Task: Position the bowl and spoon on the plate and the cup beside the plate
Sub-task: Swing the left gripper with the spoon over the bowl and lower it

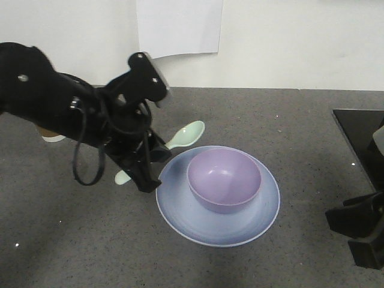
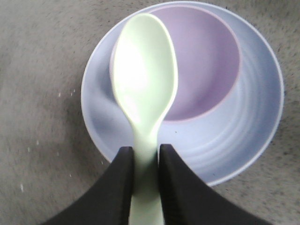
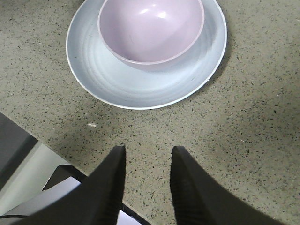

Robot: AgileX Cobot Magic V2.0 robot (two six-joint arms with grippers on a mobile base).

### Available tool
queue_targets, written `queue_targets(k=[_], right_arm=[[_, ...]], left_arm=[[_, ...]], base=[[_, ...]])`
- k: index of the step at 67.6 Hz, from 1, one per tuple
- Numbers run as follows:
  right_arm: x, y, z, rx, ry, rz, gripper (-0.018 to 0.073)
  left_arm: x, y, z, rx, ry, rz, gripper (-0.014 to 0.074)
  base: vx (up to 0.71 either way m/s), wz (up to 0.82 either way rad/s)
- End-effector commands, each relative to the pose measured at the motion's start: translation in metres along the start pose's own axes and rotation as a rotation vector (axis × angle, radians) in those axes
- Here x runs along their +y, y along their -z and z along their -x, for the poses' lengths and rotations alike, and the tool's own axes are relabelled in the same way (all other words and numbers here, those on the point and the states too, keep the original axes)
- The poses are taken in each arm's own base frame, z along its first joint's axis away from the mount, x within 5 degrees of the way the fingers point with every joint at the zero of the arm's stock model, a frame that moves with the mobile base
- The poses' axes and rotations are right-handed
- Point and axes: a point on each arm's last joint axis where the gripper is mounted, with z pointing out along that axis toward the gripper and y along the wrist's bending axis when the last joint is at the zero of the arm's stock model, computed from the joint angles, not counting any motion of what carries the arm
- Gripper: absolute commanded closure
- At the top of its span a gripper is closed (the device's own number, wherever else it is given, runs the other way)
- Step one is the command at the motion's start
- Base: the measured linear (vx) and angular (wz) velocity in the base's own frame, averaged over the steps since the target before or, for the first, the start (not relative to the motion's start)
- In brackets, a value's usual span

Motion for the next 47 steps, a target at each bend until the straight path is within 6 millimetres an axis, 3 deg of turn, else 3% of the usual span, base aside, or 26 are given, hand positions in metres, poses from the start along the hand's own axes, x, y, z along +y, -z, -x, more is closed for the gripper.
queue_targets(k=[1, 18, 34, 47], right_arm=[[0.002, 0.007, 0.008, -0.073, 0.002, 0.002, 0.0327], [0.002, 0.007, 0.008, -0.073, 0.002, 0.002, 0.0327], [0.002, 0.007, 0.008, -0.073, 0.002, 0.002, 0.0327], [0.002, 0.007, 0.008, -0.071, 0.002, 0.002, 0.0327]], left_arm=[[-0.002, 0.006, 0.028, -0.074, -0.096, 0.066, 0.0468], [-0.012, -0.029, 0.057, 0.015, -0.382, 0.145, 0.0468], [-0.023, -0.061, 0.06, 0.124, -0.597, 0.221, 0.0468], [-0.029, -0.073, 0.062, 0.12, -0.629, 0.22, 0.0468]], base=[[0.0, 0.0], [0.0, 0.0], [0.0, 0.0], [0.0, 0.0]])
